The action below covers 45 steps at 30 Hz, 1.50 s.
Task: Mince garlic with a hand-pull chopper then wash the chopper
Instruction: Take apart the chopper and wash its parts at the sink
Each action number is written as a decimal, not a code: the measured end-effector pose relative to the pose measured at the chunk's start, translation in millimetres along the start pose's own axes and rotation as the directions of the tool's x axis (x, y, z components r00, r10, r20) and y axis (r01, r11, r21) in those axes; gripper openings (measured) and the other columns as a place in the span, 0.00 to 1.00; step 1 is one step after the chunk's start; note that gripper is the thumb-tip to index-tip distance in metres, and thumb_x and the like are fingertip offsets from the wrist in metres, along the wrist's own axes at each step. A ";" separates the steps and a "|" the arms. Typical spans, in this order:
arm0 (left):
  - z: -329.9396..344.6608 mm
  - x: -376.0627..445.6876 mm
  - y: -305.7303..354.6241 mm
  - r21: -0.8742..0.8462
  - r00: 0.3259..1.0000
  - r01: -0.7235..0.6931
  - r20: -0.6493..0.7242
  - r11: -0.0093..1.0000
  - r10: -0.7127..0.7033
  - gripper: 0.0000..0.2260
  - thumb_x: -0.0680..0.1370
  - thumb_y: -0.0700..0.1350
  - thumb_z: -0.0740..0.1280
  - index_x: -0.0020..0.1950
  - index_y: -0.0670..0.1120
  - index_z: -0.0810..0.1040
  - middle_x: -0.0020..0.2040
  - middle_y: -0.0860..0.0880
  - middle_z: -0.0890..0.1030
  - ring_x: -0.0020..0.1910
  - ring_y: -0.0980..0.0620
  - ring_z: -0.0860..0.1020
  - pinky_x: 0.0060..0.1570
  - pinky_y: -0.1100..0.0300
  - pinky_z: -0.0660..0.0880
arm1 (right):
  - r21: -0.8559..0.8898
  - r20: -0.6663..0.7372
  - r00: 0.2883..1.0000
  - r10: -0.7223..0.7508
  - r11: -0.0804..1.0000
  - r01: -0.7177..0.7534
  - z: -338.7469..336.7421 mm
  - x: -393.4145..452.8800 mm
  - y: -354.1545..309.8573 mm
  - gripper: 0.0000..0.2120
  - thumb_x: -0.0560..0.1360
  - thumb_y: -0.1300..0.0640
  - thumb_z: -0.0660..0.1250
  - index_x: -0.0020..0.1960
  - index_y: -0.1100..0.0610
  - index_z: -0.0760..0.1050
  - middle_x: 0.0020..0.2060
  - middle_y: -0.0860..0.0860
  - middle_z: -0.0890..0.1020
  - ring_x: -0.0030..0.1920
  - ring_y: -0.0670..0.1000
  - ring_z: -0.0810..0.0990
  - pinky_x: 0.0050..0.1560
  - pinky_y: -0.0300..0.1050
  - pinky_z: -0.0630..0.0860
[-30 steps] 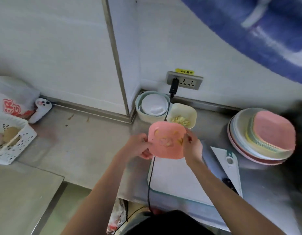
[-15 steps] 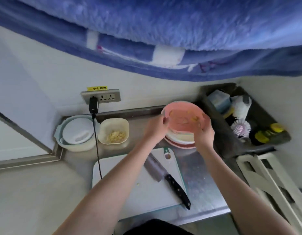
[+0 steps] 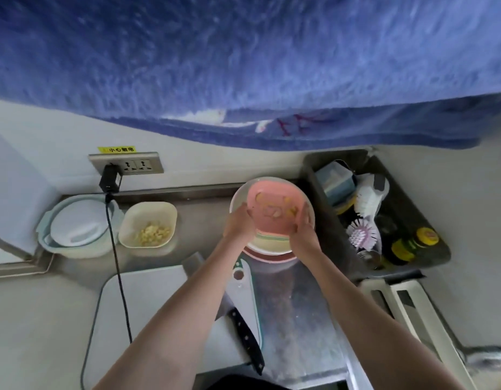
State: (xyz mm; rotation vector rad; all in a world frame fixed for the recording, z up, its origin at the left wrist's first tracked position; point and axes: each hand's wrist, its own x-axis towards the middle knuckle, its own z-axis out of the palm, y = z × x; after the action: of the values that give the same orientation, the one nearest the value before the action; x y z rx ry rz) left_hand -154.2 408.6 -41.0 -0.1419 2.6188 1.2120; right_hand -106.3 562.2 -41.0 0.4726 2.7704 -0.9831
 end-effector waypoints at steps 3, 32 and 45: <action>-4.0 -1.5 5.0 -0.114 0.997 0.070 0.032 0.991 -0.067 0.14 0.81 0.38 0.53 0.58 0.35 0.76 0.56 0.33 0.79 0.56 0.36 0.77 0.53 0.49 0.73 | 0.112 0.020 1.000 0.011 0.994 -0.013 -3.7 2.1 3.0 0.32 0.81 0.61 0.50 0.77 0.47 0.35 0.77 0.52 0.55 0.73 0.60 0.61 0.71 0.52 0.61; 11.0 -51.7 -32.5 -0.645 0.823 0.564 0.389 0.515 -0.415 0.13 0.81 0.36 0.58 0.65 0.38 0.71 0.56 0.42 0.77 0.60 0.46 0.76 0.61 0.55 0.72 | -0.091 0.432 0.857 0.281 0.959 -0.268 27.9 -36.9 47.3 0.08 0.76 0.60 0.60 0.38 0.56 0.72 0.35 0.54 0.79 0.31 0.52 0.79 0.36 0.46 0.81; -36.3 -109.7 -140.8 -0.616 0.802 0.431 -0.074 0.660 -0.593 0.11 0.79 0.34 0.58 0.39 0.42 0.73 0.31 0.44 0.74 0.25 0.49 0.73 0.28 0.62 0.70 | -0.346 0.430 0.902 0.021 0.927 0.143 112.9 -137.5 7.9 0.16 0.79 0.48 0.56 0.58 0.59 0.68 0.53 0.57 0.79 0.55 0.60 0.78 0.49 0.49 0.74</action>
State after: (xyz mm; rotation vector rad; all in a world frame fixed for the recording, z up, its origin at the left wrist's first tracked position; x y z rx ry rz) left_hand -28.2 287.7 -92.8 -1.1660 2.0415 1.7836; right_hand 30.6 463.3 -97.3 0.0915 2.4855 -0.4716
